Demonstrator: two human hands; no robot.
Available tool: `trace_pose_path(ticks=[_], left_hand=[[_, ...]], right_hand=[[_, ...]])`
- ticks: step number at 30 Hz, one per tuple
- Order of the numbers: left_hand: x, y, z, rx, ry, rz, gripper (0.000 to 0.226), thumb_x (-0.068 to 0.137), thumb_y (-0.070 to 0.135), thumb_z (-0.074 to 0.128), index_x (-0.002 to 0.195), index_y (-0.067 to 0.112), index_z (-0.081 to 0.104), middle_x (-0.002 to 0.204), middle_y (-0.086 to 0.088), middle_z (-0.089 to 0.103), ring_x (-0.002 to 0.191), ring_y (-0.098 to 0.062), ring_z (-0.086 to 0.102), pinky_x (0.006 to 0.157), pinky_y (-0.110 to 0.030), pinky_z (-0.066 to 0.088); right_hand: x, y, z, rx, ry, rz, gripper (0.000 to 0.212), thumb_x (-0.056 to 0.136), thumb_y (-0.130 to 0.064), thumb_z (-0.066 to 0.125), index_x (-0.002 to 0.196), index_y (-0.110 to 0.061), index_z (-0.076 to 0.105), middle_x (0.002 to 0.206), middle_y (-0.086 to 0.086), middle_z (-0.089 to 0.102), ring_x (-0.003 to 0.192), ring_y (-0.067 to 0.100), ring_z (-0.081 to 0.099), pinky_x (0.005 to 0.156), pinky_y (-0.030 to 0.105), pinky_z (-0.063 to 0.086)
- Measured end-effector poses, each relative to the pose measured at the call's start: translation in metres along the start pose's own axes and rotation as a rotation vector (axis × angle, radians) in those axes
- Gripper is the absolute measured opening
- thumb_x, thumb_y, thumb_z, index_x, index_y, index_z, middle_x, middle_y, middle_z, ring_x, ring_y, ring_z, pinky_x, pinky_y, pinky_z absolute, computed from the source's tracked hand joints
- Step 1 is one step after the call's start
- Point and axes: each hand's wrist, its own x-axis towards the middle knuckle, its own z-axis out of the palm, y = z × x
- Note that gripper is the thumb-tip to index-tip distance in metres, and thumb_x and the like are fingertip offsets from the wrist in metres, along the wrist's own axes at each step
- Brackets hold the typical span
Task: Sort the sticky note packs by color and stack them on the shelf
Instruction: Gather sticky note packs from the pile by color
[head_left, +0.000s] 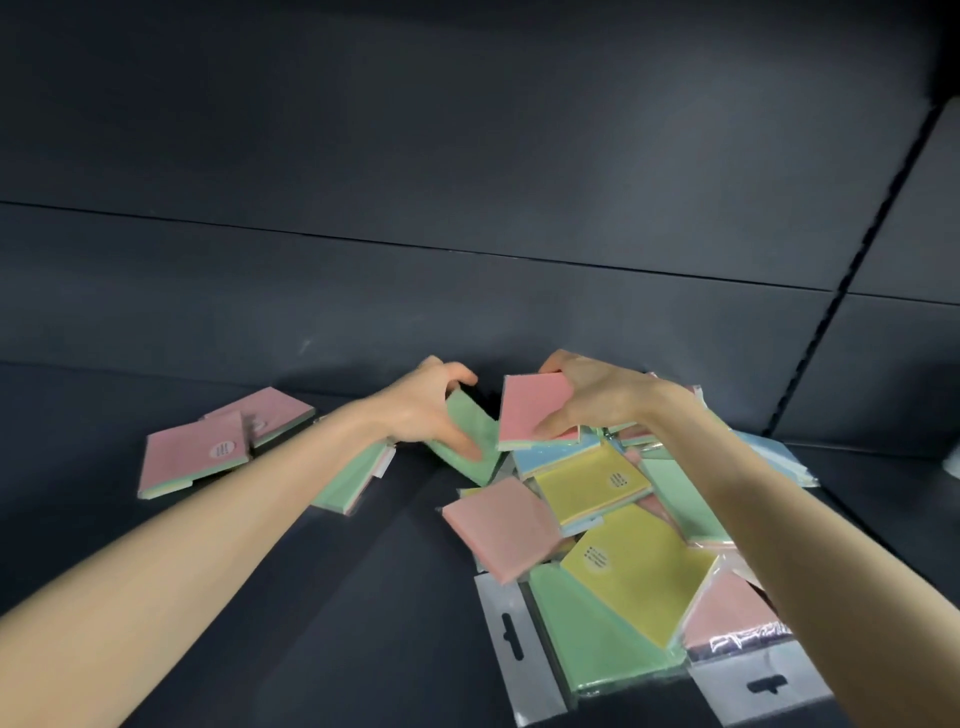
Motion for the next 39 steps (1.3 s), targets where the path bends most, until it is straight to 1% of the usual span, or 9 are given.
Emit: trace_pose_path(ticks=[5,10,13,15,19,21,28,32,39], left_hand=[[-0.011,0.008,-0.001,-0.239,0.192,-0.002,0.085,0.061,0.014,0.088,0.135,0.016,0.047,0.121,0.0,0.052,0.108,-0.014,0.053,0.092,-0.022,0.04],[-0.033,0.014,-0.016,-0.37,0.341,0.043,0.016,0.073,0.013,0.079,0.084,0.008,0.068,0.08,-0.005,0.067,0.07,-0.012,0.057,0.066,-0.024,0.044],[-0.049,0.011,-0.028,-0.46,0.419,0.076,0.011,0.079,0.013,0.075,0.084,0.014,0.065,0.081,-0.004,0.068,0.075,-0.015,0.064,0.071,-0.033,0.05],[-0.061,0.009,-0.038,-0.519,0.486,0.071,0.012,0.082,0.014,0.072,0.09,0.017,0.064,0.089,-0.006,0.07,0.083,-0.021,0.068,0.073,-0.041,0.054],[-0.086,-0.003,-0.062,-0.562,0.632,0.048,0.022,0.083,0.018,0.072,0.094,0.025,0.054,0.092,0.001,0.067,0.08,-0.012,0.067,0.057,-0.023,0.052],[-0.101,-0.013,-0.075,-0.607,0.666,0.022,0.026,0.081,0.02,0.073,0.097,0.021,0.053,0.092,0.003,0.068,0.077,-0.008,0.068,0.06,-0.026,0.055],[-0.15,-0.07,-0.107,-0.573,0.607,0.023,0.016,0.089,0.021,0.064,0.102,0.016,0.057,0.089,0.005,0.068,0.079,-0.011,0.065,0.074,-0.029,0.052],[-0.168,-0.104,-0.118,-0.518,0.53,0.03,0.019,0.094,0.022,0.056,0.112,0.018,0.054,0.094,0.005,0.063,0.079,-0.005,0.06,0.069,-0.018,0.046],[-0.183,-0.138,-0.12,-0.51,0.372,0.01,0.026,0.098,0.027,0.045,0.123,0.02,0.049,0.105,0.005,0.057,0.09,-0.008,0.054,0.07,-0.023,0.042]], right_hand=[[-0.01,0.004,0.001,0.012,0.22,-0.086,0.062,0.068,-0.024,0.082,0.111,-0.017,0.038,0.097,-0.004,0.045,0.092,0.015,0.046,0.057,0.02,0.033],[-0.016,-0.002,-0.003,0.099,0.281,-0.162,0.067,0.07,-0.015,0.082,0.124,-0.016,0.043,0.103,-0.005,0.053,0.087,0.013,0.053,0.063,0.015,0.042],[-0.018,-0.013,-0.002,0.182,0.335,-0.229,0.064,0.069,-0.014,0.08,0.125,-0.018,0.048,0.107,-0.002,0.056,0.1,0.022,0.056,0.081,0.03,0.049],[-0.02,-0.025,0.001,0.316,0.366,-0.283,0.049,0.073,-0.011,0.076,0.114,-0.021,0.052,0.1,-0.002,0.059,0.098,0.028,0.06,0.08,0.037,0.051],[-0.022,-0.057,0.014,0.463,0.373,-0.379,0.033,0.077,-0.009,0.07,0.101,-0.026,0.054,0.095,-0.005,0.059,0.094,0.027,0.062,0.081,0.043,0.052],[-0.021,-0.074,0.023,0.495,0.376,-0.414,0.03,0.077,-0.012,0.07,0.095,-0.031,0.055,0.093,-0.006,0.06,0.092,0.022,0.062,0.083,0.041,0.052],[-0.014,-0.132,0.075,0.483,0.375,-0.369,0.016,0.087,-0.014,0.061,0.1,-0.022,0.056,0.094,-0.005,0.06,0.086,0.016,0.058,0.074,0.028,0.047],[-0.014,-0.156,0.112,0.378,0.354,-0.273,0.019,0.087,-0.015,0.06,0.105,-0.02,0.056,0.1,-0.004,0.062,0.092,0.016,0.058,0.079,0.027,0.046],[-0.032,-0.169,0.152,0.333,0.29,-0.074,0.019,0.085,-0.013,0.062,0.102,-0.02,0.057,0.099,0.003,0.062,0.088,0.019,0.058,0.075,0.028,0.045]])
